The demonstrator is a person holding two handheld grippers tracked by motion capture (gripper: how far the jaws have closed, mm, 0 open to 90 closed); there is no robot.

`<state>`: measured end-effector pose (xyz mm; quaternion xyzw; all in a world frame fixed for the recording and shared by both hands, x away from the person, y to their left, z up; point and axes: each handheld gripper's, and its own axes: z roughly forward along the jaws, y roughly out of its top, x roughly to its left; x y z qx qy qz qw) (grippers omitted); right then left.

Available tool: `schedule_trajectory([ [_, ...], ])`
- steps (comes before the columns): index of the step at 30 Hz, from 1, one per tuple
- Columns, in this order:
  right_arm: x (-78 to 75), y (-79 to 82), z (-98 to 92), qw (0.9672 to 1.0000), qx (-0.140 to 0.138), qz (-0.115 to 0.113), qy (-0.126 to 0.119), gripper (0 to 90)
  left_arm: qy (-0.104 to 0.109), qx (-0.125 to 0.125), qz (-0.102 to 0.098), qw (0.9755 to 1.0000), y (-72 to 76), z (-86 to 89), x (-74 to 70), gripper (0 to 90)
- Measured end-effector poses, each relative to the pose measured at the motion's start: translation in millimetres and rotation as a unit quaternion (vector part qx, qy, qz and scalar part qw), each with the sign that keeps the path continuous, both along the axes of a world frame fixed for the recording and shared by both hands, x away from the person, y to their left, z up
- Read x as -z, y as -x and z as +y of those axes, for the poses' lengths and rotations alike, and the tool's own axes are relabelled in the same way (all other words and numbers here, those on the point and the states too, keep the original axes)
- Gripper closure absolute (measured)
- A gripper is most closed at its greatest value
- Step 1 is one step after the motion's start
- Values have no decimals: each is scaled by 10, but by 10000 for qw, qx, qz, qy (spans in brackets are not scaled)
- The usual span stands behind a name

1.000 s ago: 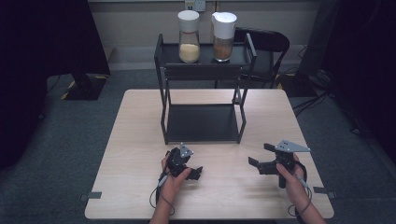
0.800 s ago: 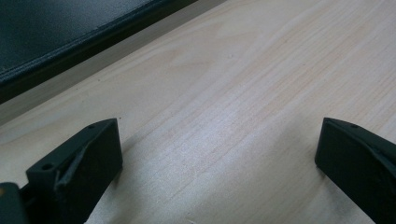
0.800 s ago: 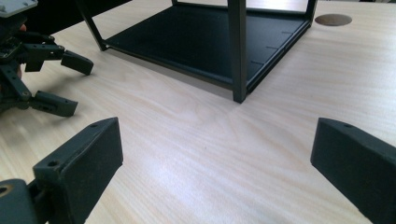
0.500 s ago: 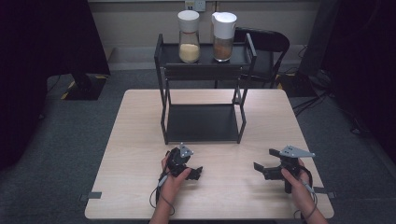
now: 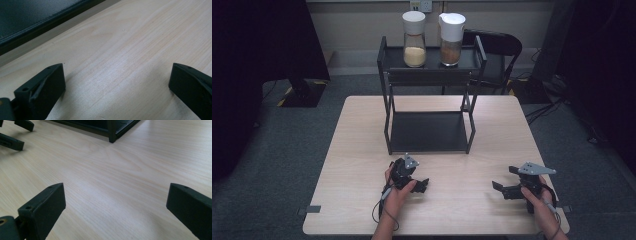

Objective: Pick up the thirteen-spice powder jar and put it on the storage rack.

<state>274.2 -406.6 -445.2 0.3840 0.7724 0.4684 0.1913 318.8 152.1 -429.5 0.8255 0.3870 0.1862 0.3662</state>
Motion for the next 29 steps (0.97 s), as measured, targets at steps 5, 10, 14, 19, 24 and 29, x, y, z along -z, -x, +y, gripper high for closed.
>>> schedule_trajectory([
  [5, 10, 39, -61, 10000, 15, 22, 25, 12, 8, -3, 4, 10000, 0, 0, 1, 0],
  [10, -20, 63, -83, 9998, 16, 65, 193, 12, 7, -3, 4, 10000, 0, 0, 1, 0],
  [14, -56, 75, -79, 9990, -25, 79, 443, 12, 6, -2, 4, 10000, 0, 0, 0, 0],
  [19, -114, 78, -63, 9961, -141, 153, 859, 14, 9, 2, 9, 10000, -2, 2, 0, 0],
  [24, -176, 33, -50, 9915, -349, 374, 1196, 3, -15, 13, 6, 10000, -2, 2, -6, 0],
  [29, -185, 1, -75, 9913, -402, 492, 1154, 0, -16, 33, 27, 10000, -8, 10, -12, 0],
])
